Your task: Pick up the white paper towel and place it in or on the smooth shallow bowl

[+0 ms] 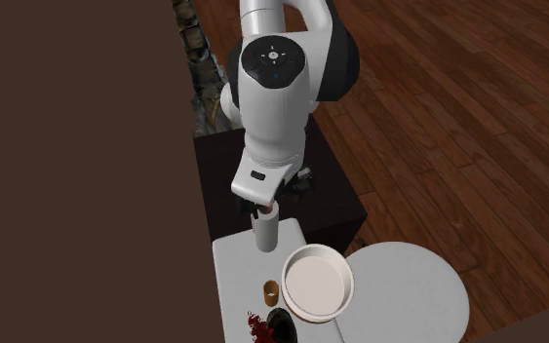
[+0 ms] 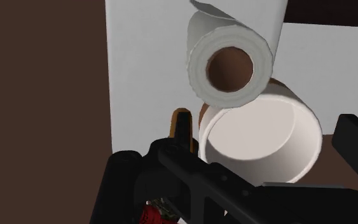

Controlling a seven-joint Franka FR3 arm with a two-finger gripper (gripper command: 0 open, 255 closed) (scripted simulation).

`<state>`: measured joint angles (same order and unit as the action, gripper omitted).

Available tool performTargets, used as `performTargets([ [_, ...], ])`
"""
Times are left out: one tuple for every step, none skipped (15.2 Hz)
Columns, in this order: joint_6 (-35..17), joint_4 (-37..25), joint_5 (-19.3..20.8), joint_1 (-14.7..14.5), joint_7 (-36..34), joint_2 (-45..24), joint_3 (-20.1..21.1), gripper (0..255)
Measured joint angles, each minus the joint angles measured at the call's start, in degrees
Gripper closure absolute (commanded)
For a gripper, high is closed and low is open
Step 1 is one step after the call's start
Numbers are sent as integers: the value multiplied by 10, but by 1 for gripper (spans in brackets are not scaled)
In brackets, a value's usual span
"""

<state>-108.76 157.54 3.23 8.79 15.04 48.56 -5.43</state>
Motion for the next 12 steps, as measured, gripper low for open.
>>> performTargets([
  [-18,14,8,8,6,-2,-8,0],
  [-28,24,14,14,11,-1,-14,0],
  [-43,32,17,16,12,-8,-17,0],
  [-52,39,18,16,12,-9,-18,0],
  [-61,46,19,17,12,-10,-18,0],
  [-69,52,20,18,12,-12,-19,0],
  [-80,57,22,19,14,-18,-22,0],
  [-87,65,23,20,14,-17,-22,0],
  [-102,74,24,20,14,-23,-23,0],
  [-109,77,24,20,14,-27,-24,0],
  [-112,77,24,19,13,-30,-24,0],
  [-114,78,23,19,12,-30,-23,0],
])
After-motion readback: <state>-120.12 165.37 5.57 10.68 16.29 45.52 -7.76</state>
